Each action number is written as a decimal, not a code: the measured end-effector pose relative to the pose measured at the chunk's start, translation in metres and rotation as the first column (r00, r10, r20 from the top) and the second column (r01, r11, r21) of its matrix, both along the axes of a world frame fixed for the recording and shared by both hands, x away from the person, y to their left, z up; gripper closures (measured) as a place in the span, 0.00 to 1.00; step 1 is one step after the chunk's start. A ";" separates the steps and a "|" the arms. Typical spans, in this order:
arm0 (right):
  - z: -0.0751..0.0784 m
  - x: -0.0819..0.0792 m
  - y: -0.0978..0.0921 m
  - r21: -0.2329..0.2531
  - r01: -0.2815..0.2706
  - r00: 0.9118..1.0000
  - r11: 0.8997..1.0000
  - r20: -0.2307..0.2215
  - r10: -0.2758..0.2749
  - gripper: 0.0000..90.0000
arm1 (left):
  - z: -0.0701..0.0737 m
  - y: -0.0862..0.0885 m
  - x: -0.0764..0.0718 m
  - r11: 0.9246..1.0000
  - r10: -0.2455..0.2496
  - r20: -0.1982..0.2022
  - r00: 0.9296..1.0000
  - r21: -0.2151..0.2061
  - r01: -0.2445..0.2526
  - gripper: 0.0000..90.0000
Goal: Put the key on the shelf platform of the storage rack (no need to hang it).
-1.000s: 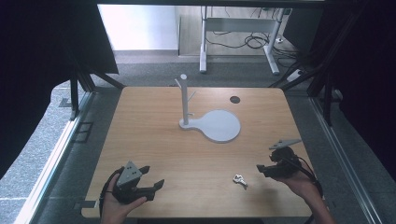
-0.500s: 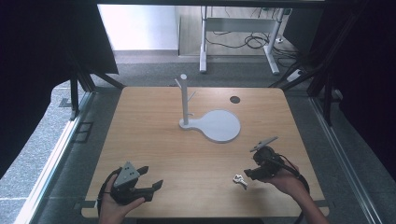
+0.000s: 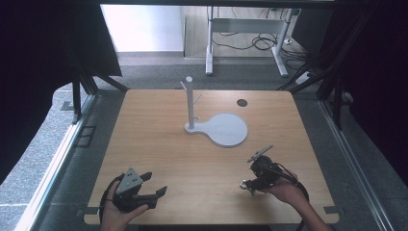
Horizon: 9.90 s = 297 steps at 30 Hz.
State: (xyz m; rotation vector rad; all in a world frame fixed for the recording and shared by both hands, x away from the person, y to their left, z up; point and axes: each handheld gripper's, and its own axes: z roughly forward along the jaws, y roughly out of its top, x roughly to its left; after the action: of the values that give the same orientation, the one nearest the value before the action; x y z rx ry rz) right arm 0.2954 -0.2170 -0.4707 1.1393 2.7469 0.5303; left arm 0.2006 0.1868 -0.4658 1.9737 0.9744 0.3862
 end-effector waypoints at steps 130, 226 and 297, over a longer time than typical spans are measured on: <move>-0.013 0.003 0.014 -0.109 -0.092 0.996 0.990 -0.029 0.089 0.74 | 0.002 0.006 -0.001 1.000 0.021 0.012 1.000 -0.002 -0.021 0.30; 0.074 0.101 0.042 -0.055 -0.033 0.998 0.998 0.044 0.036 0.74 | 0.007 0.008 -0.003 1.000 0.024 0.025 0.999 -0.004 -0.024 0.30; 0.035 0.188 0.074 -0.038 0.047 0.998 0.998 -0.028 -0.048 0.74 | 0.007 0.013 -0.002 1.000 0.028 0.027 0.999 -0.014 -0.028 0.30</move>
State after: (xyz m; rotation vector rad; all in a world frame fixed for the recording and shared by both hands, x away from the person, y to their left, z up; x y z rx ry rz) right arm 0.4832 -0.1432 -0.4356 1.2104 2.7340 0.4579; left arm 0.1984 0.1999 -0.4584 1.9398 0.9860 0.4204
